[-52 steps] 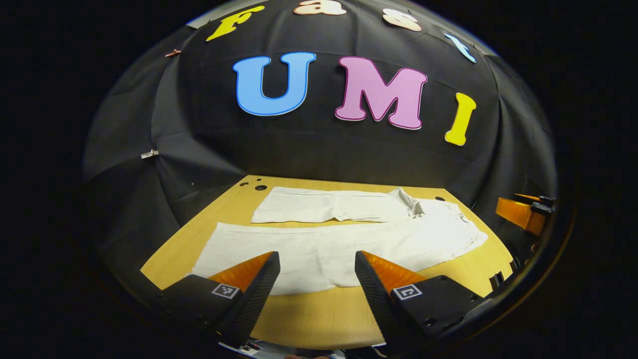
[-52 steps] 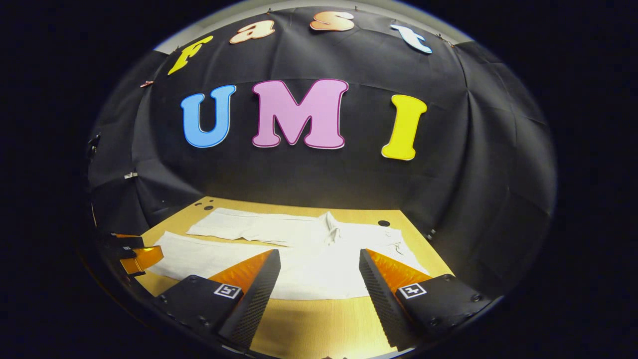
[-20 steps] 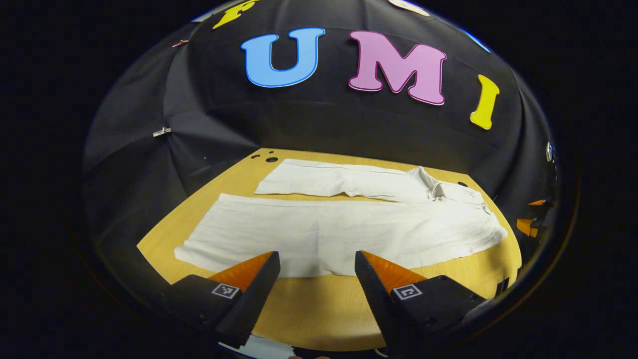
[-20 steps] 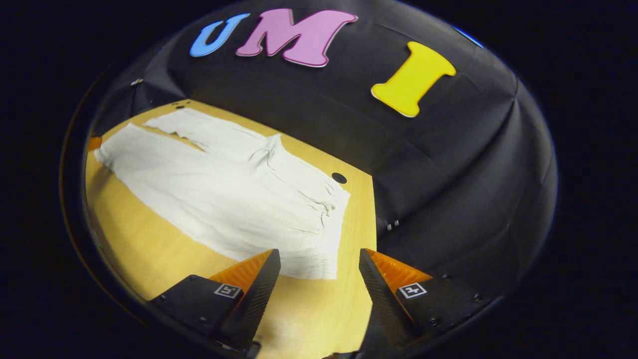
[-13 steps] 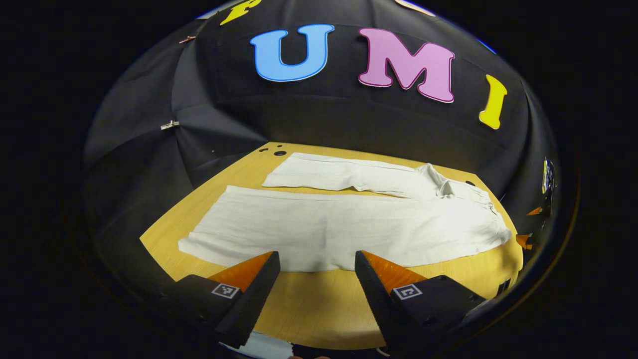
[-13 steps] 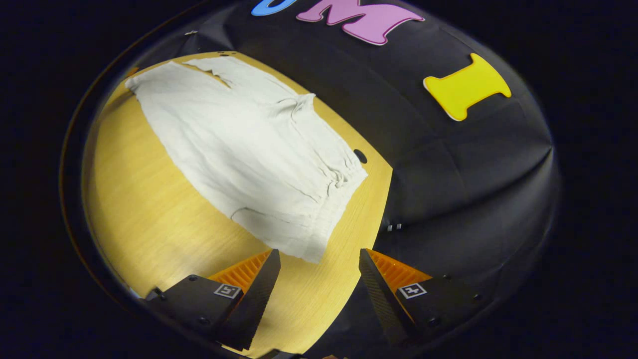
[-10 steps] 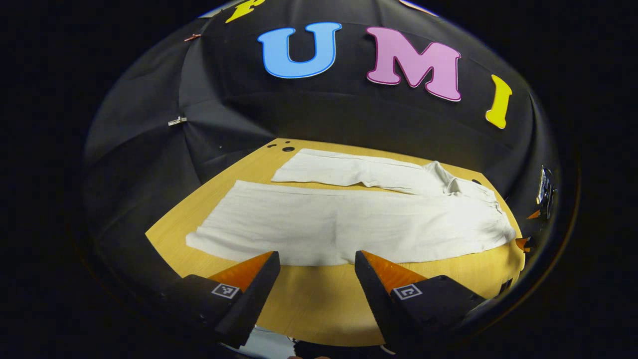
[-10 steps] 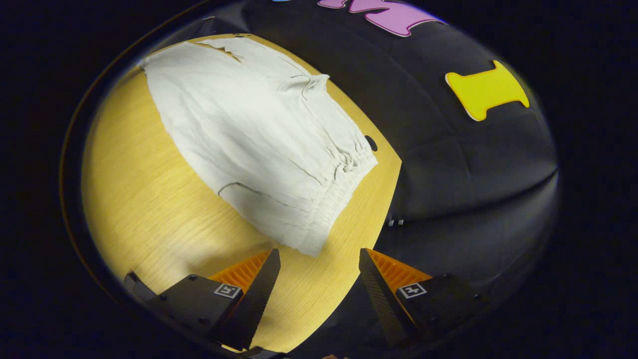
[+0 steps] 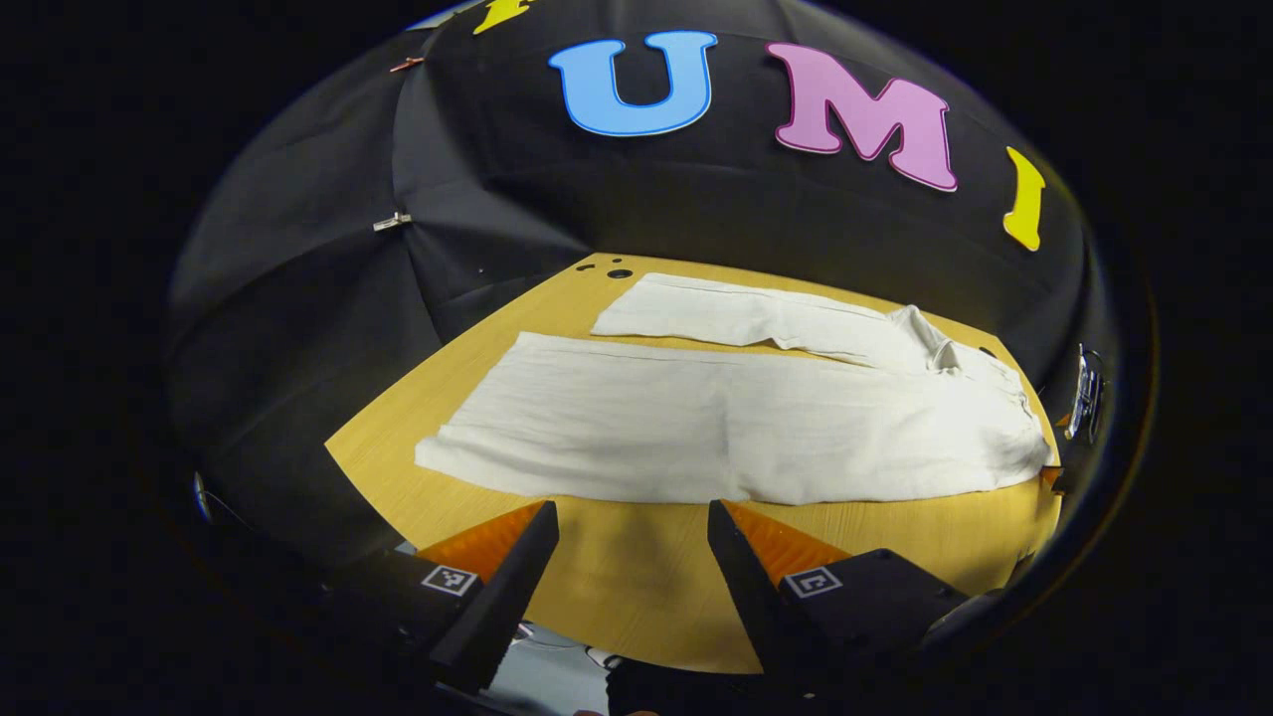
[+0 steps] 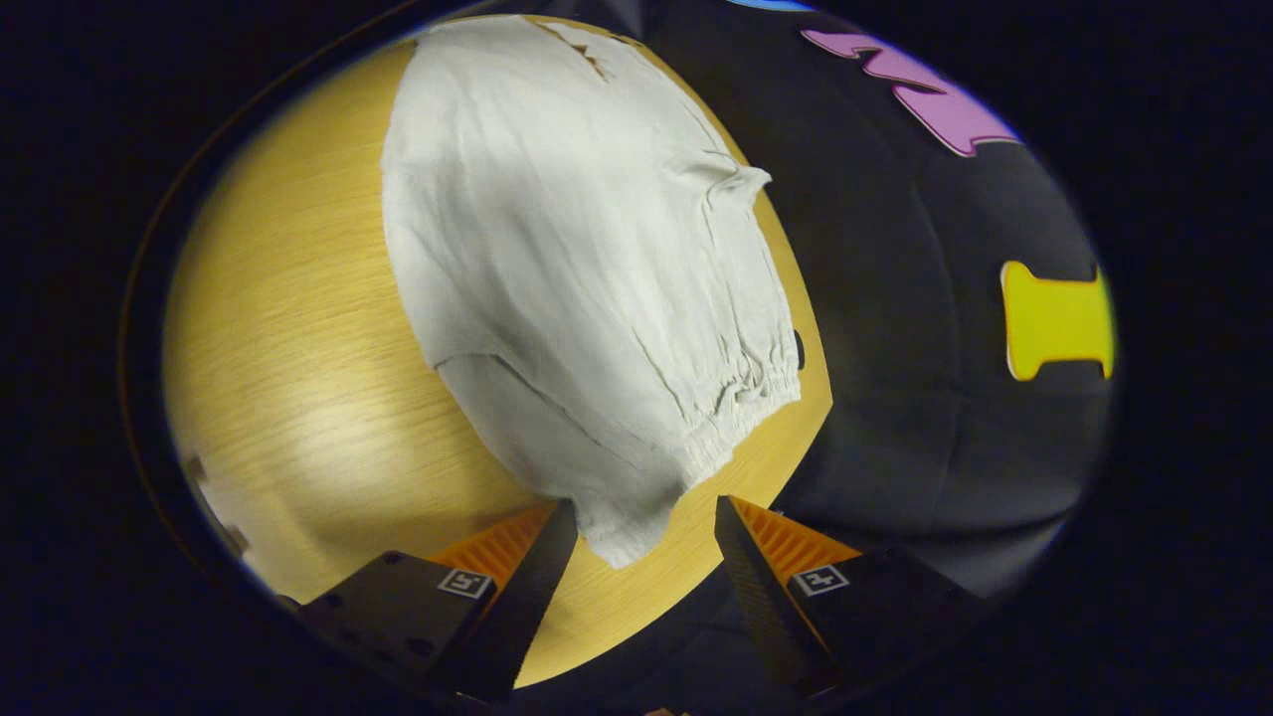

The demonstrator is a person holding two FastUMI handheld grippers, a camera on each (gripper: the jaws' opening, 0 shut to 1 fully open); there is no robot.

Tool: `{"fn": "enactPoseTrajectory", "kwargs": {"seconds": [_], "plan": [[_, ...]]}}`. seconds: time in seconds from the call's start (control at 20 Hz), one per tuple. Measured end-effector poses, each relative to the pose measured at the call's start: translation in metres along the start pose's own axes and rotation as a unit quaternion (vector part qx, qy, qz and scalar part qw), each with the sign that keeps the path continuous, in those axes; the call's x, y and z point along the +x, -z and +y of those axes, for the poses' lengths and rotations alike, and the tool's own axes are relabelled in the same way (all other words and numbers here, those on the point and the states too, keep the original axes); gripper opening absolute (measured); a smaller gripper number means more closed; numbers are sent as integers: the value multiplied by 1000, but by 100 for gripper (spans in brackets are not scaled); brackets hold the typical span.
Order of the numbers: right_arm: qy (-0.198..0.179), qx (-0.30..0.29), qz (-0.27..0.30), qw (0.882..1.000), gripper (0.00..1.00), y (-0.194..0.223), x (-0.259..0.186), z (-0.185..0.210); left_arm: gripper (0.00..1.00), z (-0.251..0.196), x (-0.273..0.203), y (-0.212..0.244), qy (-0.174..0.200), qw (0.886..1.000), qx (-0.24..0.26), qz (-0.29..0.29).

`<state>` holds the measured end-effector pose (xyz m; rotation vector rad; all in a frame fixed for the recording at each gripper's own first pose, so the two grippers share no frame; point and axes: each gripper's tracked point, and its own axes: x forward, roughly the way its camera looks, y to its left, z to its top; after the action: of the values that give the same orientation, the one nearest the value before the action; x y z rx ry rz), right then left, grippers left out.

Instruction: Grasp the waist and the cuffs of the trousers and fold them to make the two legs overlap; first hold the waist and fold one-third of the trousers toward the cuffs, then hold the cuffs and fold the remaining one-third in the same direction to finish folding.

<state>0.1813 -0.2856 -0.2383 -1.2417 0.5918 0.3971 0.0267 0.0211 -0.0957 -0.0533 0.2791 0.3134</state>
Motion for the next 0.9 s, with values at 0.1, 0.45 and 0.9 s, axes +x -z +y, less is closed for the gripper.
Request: {"fn": "enactPoseTrajectory", "kwargs": {"seconds": [0.1,0.45,0.9], "plan": [[-20,-40,3,999,93,-4,6,-3,96,0,1,4,2,1000,9,4],[-51,6,63,997,67,1,28,-3,98,17,7,13,-10,999,35,12],[-61,-50,100,992,10,-6,31,2,98,87,58,5,-30,966,257,9]]}}
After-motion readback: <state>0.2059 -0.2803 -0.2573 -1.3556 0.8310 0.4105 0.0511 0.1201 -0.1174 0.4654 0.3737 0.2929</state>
